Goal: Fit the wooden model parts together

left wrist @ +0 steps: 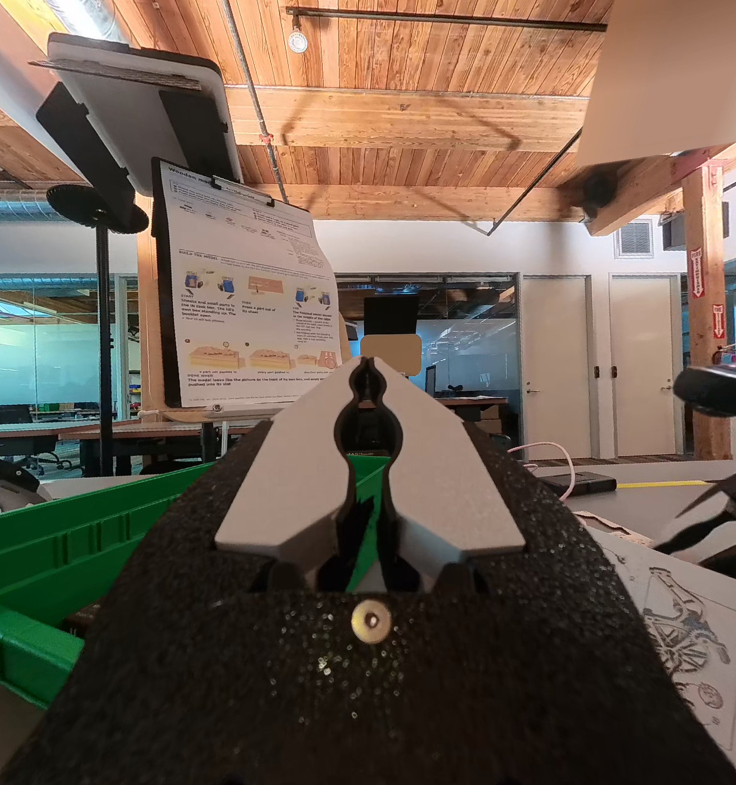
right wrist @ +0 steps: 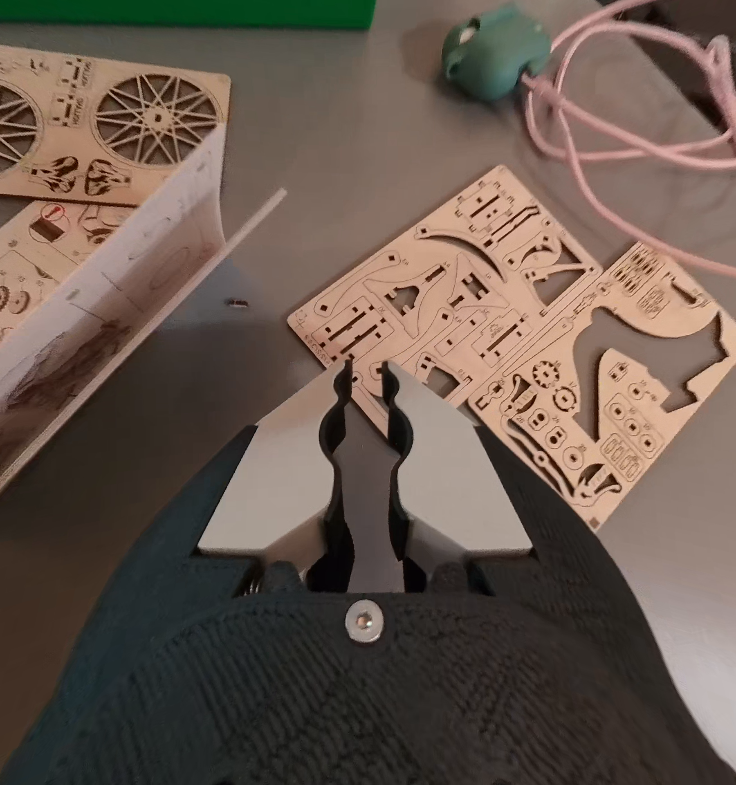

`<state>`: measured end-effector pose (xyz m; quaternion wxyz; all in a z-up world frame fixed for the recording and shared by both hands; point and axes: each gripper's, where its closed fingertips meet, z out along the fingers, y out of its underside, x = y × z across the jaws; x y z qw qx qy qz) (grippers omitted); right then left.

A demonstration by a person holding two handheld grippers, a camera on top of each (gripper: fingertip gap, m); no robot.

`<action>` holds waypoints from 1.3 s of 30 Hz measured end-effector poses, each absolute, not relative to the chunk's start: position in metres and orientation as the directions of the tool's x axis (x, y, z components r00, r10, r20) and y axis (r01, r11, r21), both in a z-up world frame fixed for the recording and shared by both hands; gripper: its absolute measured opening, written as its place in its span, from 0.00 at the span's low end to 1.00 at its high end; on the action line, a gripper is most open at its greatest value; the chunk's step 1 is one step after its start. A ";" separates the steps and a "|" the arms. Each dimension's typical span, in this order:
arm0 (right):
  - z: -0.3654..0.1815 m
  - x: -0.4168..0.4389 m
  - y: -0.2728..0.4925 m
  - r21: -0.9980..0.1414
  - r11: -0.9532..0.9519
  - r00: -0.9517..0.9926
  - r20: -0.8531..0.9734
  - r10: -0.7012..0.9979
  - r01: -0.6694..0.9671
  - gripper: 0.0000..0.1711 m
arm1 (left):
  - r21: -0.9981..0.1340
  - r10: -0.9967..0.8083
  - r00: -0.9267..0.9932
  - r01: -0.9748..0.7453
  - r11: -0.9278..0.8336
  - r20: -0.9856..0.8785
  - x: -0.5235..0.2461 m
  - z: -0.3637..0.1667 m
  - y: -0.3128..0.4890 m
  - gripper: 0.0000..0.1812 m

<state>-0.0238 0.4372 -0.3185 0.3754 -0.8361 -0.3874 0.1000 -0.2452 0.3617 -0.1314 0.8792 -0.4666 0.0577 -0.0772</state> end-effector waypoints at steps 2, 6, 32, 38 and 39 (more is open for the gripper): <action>-0.326 -0.021 0.436 -0.676 -0.468 0.694 0.089 0.714 0.568 0.07 | -0.829 -0.195 0.980 0.085 0.553 -0.029 -0.245 -0.131 0.362 0.00; -0.330 -0.016 0.429 -0.638 -0.560 0.727 0.001 0.687 0.530 0.08 | -0.829 -0.201 0.979 0.094 0.552 -0.023 -0.245 -0.131 0.362 0.00; -0.230 0.013 0.421 -0.933 -0.033 0.735 0.261 0.626 0.359 0.19 | -0.837 -0.203 0.978 0.075 0.542 -0.044 -0.242 -0.134 0.364 0.00; -0.229 0.023 0.427 -0.936 -0.053 0.779 0.258 0.571 0.348 0.19 | -0.834 -0.203 0.979 0.086 0.546 -0.032 -0.245 -0.134 0.363 0.00; -0.230 0.024 0.428 -0.936 -0.059 0.782 0.253 0.570 0.346 0.19 | -0.834 -0.205 0.978 0.088 0.545 -0.031 -0.245 -0.134 0.363 0.00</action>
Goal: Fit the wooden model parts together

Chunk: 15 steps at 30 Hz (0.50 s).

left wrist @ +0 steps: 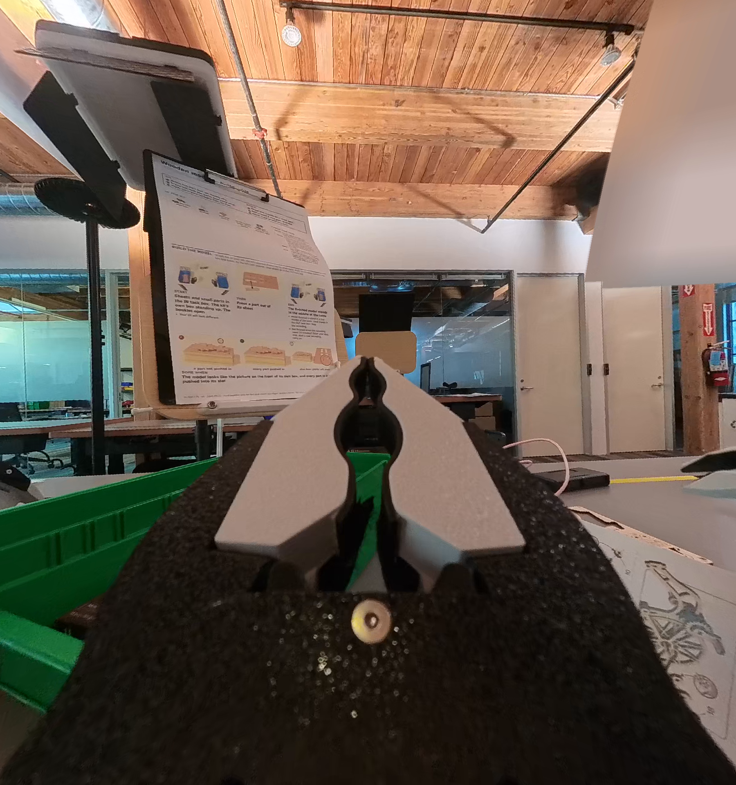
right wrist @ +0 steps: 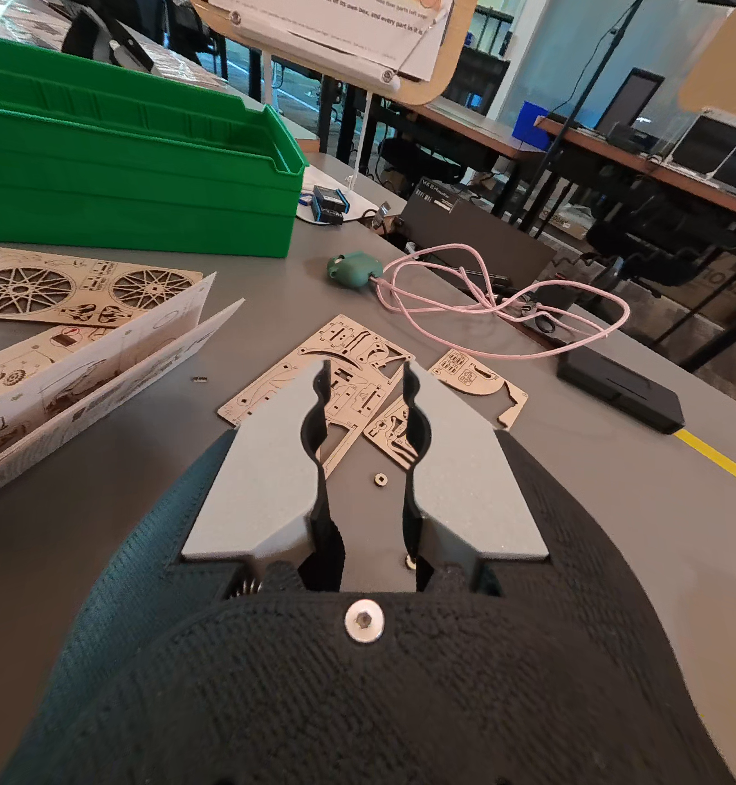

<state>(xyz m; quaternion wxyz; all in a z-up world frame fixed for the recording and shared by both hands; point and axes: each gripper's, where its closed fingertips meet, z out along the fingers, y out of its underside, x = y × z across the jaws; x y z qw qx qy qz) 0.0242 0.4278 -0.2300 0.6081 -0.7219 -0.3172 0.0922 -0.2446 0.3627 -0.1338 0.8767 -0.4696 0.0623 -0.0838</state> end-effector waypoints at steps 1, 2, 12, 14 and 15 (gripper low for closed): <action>-0.231 0.025 0.429 -0.936 -0.064 0.784 0.251 0.567 0.346 0.18 | -0.834 -0.206 0.978 0.089 0.545 -0.030 -0.245 -0.134 0.363 0.00; -0.231 0.026 0.429 -0.935 -0.065 0.787 0.255 0.562 0.349 0.18 | -0.833 -0.207 0.978 0.091 0.545 -0.029 -0.245 -0.134 0.363 0.00; -0.224 0.027 0.428 -0.925 0.016 0.780 0.330 0.531 0.381 0.17 | -0.830 -0.219 0.976 0.118 0.546 -0.005 -0.247 -0.133 0.362 0.00; -0.225 0.026 0.428 -0.923 0.024 0.776 0.338 0.533 0.385 0.17 | -0.830 -0.219 0.976 0.118 0.545 -0.005 -0.247 -0.134 0.363 0.00; -0.224 0.024 0.426 -0.924 0.030 0.771 0.336 0.541 0.382 0.17 | -0.830 -0.220 0.976 0.119 0.545 -0.005 -0.247 -0.134 0.363 0.00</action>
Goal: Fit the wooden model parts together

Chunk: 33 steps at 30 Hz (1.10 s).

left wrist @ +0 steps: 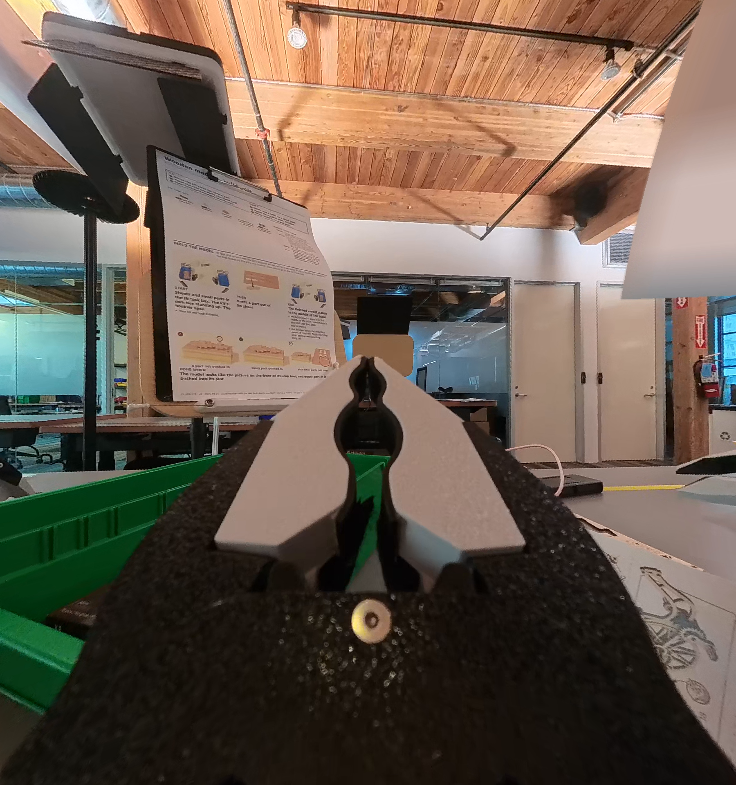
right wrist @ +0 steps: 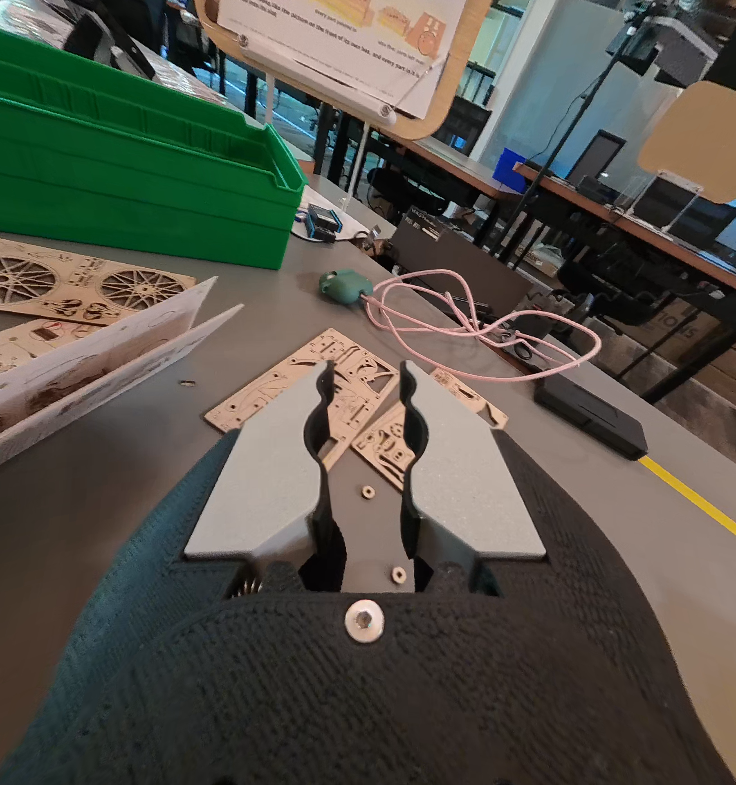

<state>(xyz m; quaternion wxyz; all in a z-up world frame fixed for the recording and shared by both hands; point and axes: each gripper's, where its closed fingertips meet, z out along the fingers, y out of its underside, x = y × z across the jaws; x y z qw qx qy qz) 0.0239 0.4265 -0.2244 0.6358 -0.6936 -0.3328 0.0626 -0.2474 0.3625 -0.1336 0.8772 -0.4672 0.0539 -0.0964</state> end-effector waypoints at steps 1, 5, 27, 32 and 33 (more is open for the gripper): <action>-0.224 0.021 0.425 -0.927 0.035 0.765 0.330 0.553 0.374 0.16 | -0.830 -0.220 0.976 0.120 0.545 -0.004 -0.248 -0.134 0.362 0.00; -0.224 0.018 0.423 -0.927 0.046 0.759 0.334 0.559 0.373 0.16 | -0.830 -0.220 0.975 0.121 0.544 -0.002 -0.248 -0.134 0.363 0.00; -0.221 0.022 0.422 -0.937 0.041 0.773 0.310 0.554 0.346 0.13 | -0.831 -0.215 0.977 0.127 0.542 0.009 -0.251 -0.134 0.363 0.00; -0.222 0.021 0.422 -0.937 0.038 0.770 0.308 0.559 0.347 0.13 | -0.833 -0.218 0.976 0.128 0.539 0.009 -0.250 -0.135 0.364 0.00; -0.222 0.021 0.422 -0.937 0.039 0.770 0.308 0.559 0.347 0.13 | -0.832 -0.218 0.976 0.129 0.539 0.010 -0.250 -0.135 0.363 0.00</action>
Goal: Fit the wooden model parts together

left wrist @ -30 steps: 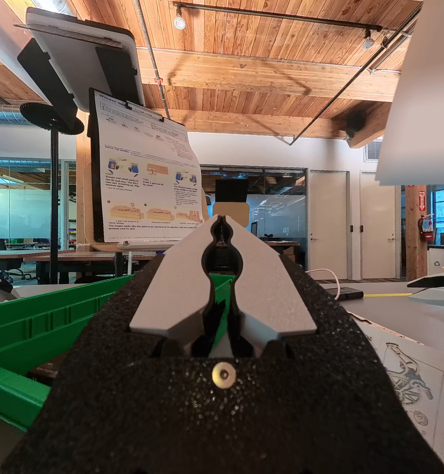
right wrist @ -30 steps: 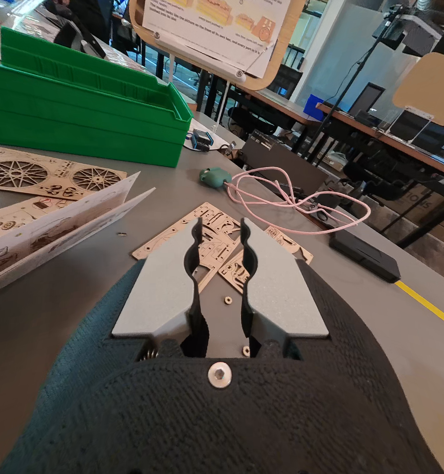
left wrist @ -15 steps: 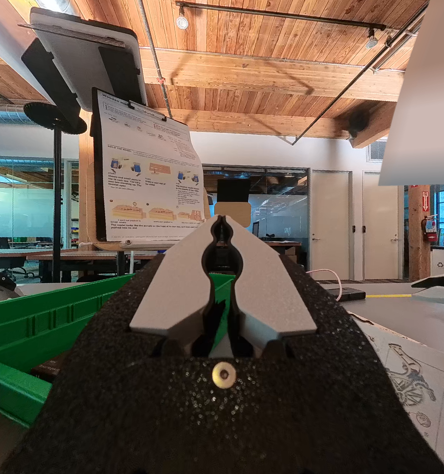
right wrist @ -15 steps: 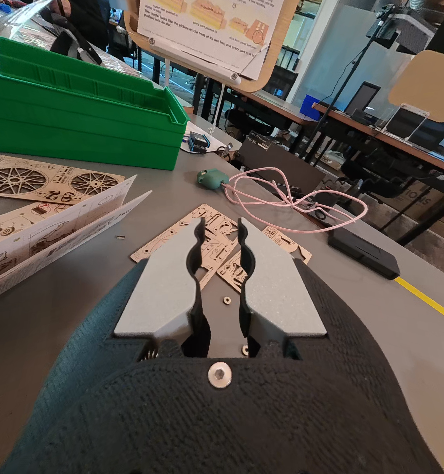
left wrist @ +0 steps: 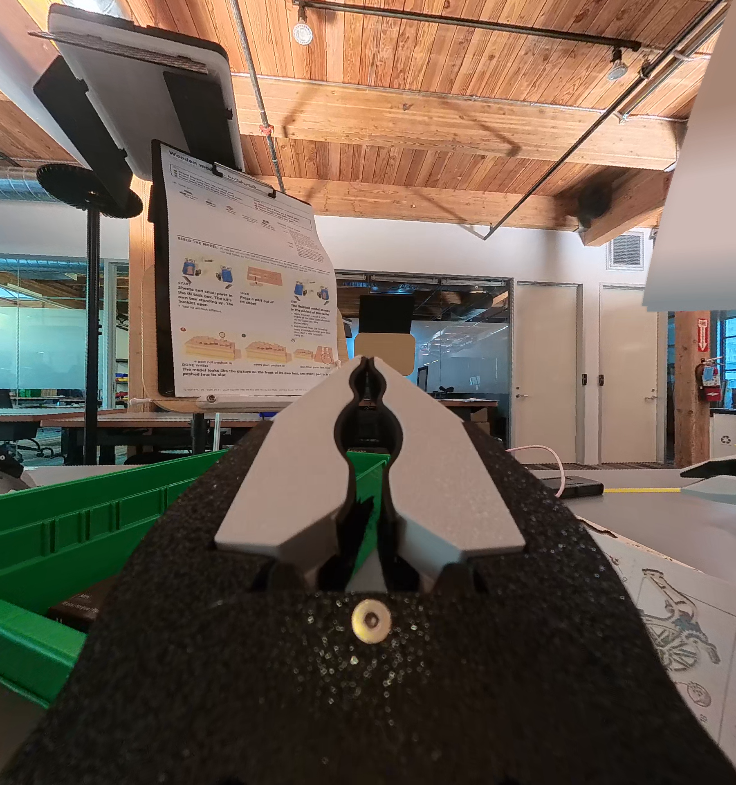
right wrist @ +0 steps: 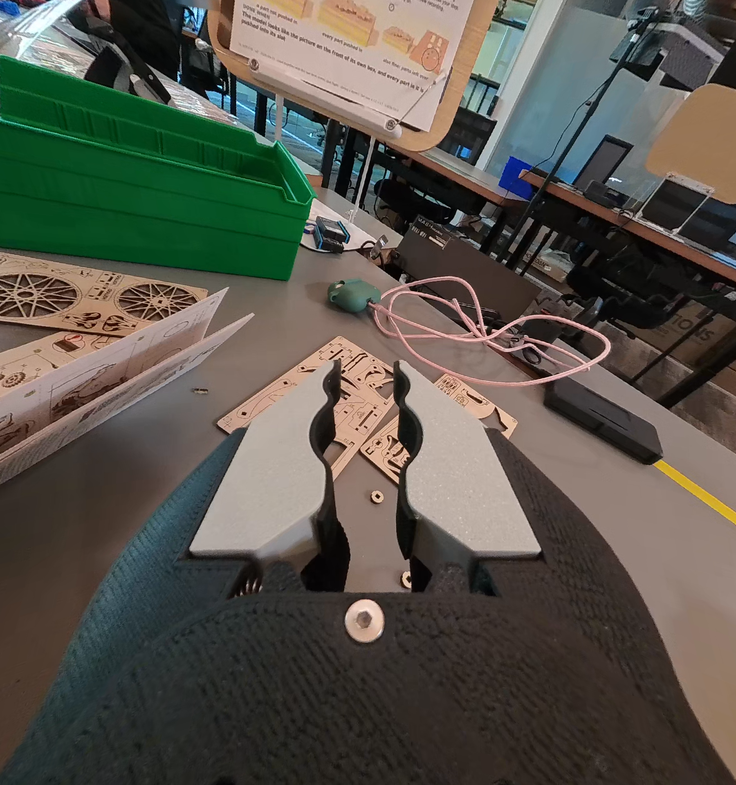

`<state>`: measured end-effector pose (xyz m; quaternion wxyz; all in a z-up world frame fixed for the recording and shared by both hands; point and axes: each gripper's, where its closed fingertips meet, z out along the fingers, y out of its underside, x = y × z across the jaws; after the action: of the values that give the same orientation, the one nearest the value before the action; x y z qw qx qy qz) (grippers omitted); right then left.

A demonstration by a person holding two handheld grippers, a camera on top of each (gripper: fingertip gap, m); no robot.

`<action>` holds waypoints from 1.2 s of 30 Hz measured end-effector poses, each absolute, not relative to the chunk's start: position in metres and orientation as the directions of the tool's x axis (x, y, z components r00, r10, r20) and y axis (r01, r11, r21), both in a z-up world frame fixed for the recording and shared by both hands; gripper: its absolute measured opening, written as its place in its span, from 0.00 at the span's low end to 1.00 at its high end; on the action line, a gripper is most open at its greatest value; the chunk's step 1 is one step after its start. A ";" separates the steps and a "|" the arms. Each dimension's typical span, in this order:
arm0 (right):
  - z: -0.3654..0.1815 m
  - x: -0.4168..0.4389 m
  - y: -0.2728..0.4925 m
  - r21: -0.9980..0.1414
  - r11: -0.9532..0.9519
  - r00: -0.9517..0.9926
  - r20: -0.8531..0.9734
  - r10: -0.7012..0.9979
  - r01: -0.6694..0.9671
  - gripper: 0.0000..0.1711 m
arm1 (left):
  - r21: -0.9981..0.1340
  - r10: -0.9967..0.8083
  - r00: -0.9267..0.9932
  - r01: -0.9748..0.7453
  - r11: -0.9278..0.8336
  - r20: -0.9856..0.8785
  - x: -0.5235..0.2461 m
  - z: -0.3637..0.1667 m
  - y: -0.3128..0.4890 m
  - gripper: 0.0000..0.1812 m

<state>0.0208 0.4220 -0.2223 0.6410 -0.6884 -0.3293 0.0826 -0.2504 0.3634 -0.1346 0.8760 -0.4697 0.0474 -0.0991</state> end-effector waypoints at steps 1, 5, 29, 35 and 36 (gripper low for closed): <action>-0.222 0.021 0.422 -0.937 0.039 0.769 0.309 0.560 0.348 0.13 | -0.832 -0.219 0.976 0.130 0.539 0.011 -0.251 -0.135 0.363 0.00; -0.222 0.020 0.422 -0.936 0.039 0.768 0.312 0.560 0.351 0.13 | -0.833 -0.221 0.975 0.132 0.537 0.012 -0.250 -0.135 0.364 0.00; -0.275 -0.006 0.514 -0.624 -0.659 0.811 -0.069 0.581 0.419 0.12 | -0.818 -0.225 0.974 0.140 0.557 0.014 -0.250 -0.130 0.360 0.00; -0.302 -0.002 0.537 -0.380 -0.795 0.841 -0.073 0.536 0.474 0.10 | -0.807 -0.239 0.970 0.168 0.566 0.034 -0.253 -0.128 0.357 0.00; -0.306 -0.001 0.538 -0.354 -0.809 0.847 -0.079 0.525 0.469 0.10 | -0.806 -0.242 0.970 0.171 0.567 0.036 -0.252 -0.128 0.357 0.00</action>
<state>-0.0006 0.5384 -0.3058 0.1627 -0.9472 -0.2623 0.0870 -0.2522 0.3571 -0.1278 0.8842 -0.4505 0.0393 -0.1168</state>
